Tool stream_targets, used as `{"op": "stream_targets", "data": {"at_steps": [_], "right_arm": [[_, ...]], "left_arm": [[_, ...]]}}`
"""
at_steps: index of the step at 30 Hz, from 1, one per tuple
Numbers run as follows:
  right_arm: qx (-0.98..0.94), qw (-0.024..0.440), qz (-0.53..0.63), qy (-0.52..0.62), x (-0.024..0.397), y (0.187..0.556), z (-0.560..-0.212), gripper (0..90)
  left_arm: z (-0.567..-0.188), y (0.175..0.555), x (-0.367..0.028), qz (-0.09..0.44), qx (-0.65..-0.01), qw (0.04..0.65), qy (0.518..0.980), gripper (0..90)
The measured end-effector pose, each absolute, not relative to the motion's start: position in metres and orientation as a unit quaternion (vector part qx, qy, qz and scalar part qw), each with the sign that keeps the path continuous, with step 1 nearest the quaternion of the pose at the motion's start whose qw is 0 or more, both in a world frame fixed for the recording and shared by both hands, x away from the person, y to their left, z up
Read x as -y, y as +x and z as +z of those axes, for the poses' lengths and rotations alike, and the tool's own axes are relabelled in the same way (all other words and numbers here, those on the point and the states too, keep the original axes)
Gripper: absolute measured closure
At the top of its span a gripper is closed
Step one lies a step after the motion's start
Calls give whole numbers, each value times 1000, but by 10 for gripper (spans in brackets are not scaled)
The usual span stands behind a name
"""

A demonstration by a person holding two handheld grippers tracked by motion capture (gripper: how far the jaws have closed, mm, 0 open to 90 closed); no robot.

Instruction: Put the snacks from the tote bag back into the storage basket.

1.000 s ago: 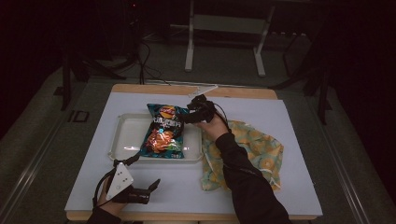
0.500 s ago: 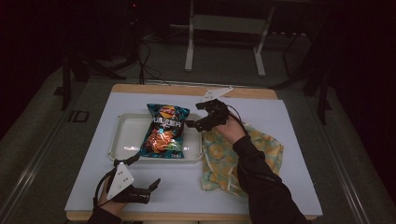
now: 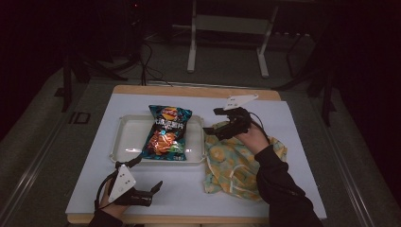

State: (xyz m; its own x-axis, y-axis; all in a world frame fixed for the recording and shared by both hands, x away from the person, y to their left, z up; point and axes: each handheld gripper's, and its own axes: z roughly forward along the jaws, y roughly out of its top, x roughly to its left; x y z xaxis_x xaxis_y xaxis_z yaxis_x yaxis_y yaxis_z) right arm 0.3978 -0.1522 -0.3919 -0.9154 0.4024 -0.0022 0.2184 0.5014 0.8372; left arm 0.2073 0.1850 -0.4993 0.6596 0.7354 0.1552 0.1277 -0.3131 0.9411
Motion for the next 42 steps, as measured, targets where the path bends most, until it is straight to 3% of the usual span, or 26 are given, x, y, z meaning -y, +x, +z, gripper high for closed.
{"op": "stream_targets", "data": {"at_steps": [17,42], "right_arm": [[-821,158,490,247,225,374,-394,143],[-757,227,507,343,324,321,-425,138]], "left_arm": [[-499,208,-184,296,-287,512,754,3],[-500,208,-184,295,-287,509,756,3]]}}
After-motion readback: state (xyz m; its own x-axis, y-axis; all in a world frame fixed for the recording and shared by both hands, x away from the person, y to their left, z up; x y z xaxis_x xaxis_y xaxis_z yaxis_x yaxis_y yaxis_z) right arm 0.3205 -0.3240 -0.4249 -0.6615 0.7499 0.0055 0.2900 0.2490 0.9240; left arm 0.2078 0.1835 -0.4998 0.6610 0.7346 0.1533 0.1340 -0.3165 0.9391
